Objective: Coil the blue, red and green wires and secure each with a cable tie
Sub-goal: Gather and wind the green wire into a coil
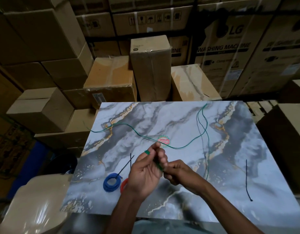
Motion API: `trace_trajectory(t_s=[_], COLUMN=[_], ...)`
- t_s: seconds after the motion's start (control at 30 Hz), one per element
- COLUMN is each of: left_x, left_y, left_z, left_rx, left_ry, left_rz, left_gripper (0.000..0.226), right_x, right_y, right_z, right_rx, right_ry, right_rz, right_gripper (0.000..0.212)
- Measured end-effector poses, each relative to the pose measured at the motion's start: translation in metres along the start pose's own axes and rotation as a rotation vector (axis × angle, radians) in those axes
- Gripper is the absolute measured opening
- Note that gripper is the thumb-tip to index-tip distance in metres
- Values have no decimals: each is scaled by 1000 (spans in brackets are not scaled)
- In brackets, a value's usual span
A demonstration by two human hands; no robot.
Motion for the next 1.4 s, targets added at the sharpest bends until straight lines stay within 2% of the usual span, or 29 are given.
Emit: trace_trajectory(t_s=[0.07,0.13,0.3,0.5,0.7,0.87,1.0,1.1,1.23,1.33,1.4], left_x=[5,9,16,18,16,20,22,22,12,0,-8], left_y=[6,13,20,22,28,32,30,24,-5,-27,-35], left_z=[-13,-25,-44,-61,-54,-46,-54,-55,-53,-45,-34], left_rx=[26,39,92,55,17,151,299,518,751,686,557], left_ry=[103,164,250,389,379,321,297,251,111,-39,-109], left_rz=[39,82,124,224,265,293,309,253,-7,-196,-286], left_gripper=[40,51,38,53,54,52,53,48,40,32,39], right_x=[-4,-8,-20,-32,-38,-45,-49,-48,-41,-35,-31], right_y=[1,0,-13,-29,-48,-64,-75,-82,-94,-105,-110], right_z=[-1,-7,-11,-5,3,-8,-10,-7,-14,-17,-21], right_rx=[1,-29,-194,-396,-630,-540,-540,-539,-496,-395,-327], right_ry=[23,60,53,39,-14,102,96,72,92,27,22], right_rz=[3,1,-37,-123,-110,-140,-184,-223,-265,-285,-277], right_gripper=[36,36,32,25,28,27,25,22,23,23,22])
Point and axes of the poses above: each hand's wrist, its own x-axis towards the middle knuckle, its own z-axis out of the palm, y = z × x, the point moved 6 cm from there along x, towards the middle knuckle, and after that the axes turned 2 degrees about x, right-handed, at the moved point
